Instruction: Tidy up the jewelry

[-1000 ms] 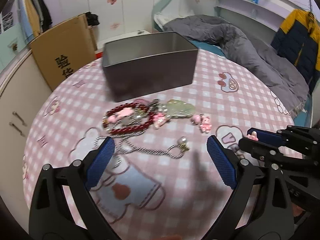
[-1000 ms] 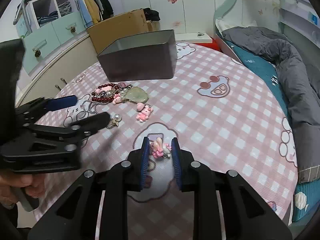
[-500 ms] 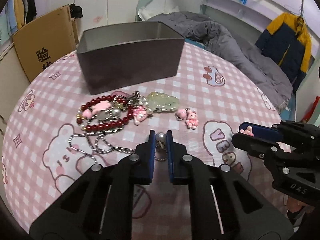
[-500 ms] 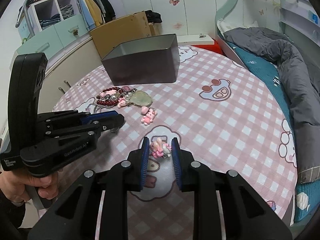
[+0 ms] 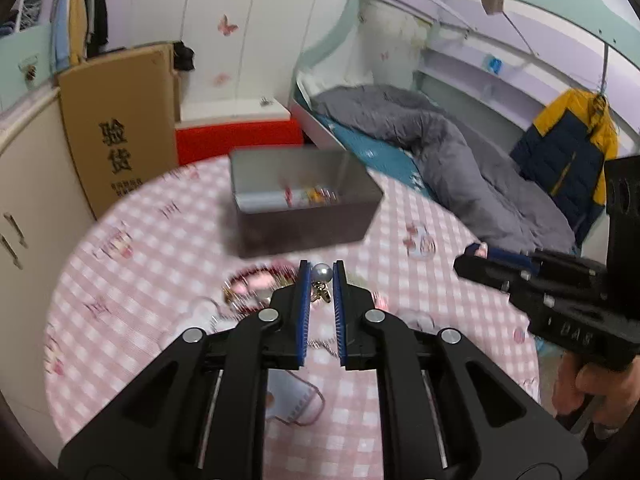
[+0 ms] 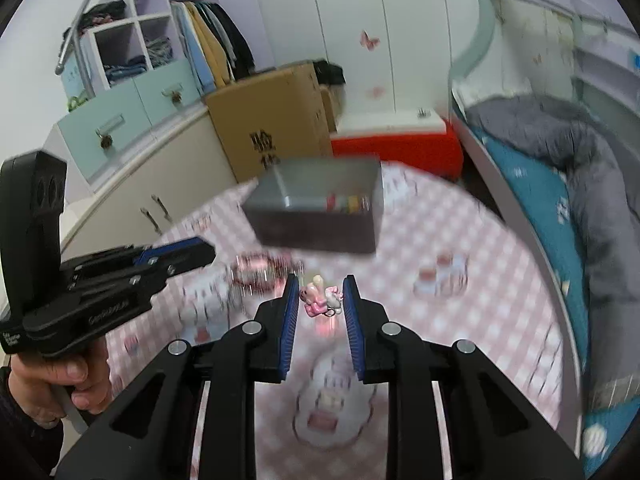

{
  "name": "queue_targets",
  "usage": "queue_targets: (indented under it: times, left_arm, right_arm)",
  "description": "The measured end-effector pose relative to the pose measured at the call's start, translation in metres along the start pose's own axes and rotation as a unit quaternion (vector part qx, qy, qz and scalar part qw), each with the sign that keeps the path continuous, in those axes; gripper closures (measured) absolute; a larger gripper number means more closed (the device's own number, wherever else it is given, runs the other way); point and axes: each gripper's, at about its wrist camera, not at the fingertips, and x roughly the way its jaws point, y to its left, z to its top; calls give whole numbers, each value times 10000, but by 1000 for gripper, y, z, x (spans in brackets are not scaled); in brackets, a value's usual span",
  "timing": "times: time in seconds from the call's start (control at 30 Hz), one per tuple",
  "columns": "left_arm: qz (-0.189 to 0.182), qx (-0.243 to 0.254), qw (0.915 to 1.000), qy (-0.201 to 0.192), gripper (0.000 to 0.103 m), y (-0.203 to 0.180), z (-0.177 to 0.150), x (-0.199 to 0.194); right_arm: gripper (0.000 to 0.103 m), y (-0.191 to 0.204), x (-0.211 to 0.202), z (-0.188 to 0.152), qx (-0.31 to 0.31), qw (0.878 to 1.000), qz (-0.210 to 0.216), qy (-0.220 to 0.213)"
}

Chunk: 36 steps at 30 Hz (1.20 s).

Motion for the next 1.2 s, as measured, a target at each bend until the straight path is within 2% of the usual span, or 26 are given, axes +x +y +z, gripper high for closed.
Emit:
queue_targets:
  times: [0.17,0.33,0.5,0.67,0.73,0.77,0.8,0.83,0.87,0.9,0.93,1.0,1.2]
  left_arm:
    - [291,2,9992,-276,92,12,46,-7]
    - [302,-152,9990,-293,92,25,89,13]
    - [225,-184,9996,-63,92,32,115,43]
    - [212,-180,9991,330,92,33,117,76]
    - [337,-89,9983,463,89,31,115,85]
    - [412,-61,9978,519,85,30,114,88]
    - [566,-79,9968,558,64,31,113,90]
    - [818,-118,9952,521,42,33,112,88]
    - [1157,-189,9920,459,32,37,111,85]
    - [1231,-242,9914,380,22,41,111,81]
    - [1160,-349,9923,244,15,47,110,73]
    - [1101,-485,9927,115,11,53,111,61]
    - [1328,-436,9900,-185,11,52,105,30]
  right_arm:
    - [82,4,2,60,-337,9990,-1,-292]
    - [82,-3,36,106,-235,9995,169,-92]
    - [82,-14,76,117,-12,9993,250,289]
    - [82,-23,111,113,196,9971,333,659]
    - [82,-23,117,112,255,9963,358,736]
    - [80,-25,119,111,301,9960,330,777]
    - [63,-26,120,110,357,9959,303,777]
    - [55,-31,118,109,472,9962,172,717]
    - [47,-38,116,109,619,9959,21,653]
    - [21,-43,113,107,736,9956,-58,581]
    - [8,-49,108,106,895,9950,-37,444]
    - [7,-56,102,105,1042,9940,27,347]
    - [7,-52,79,110,1039,9945,-67,113]
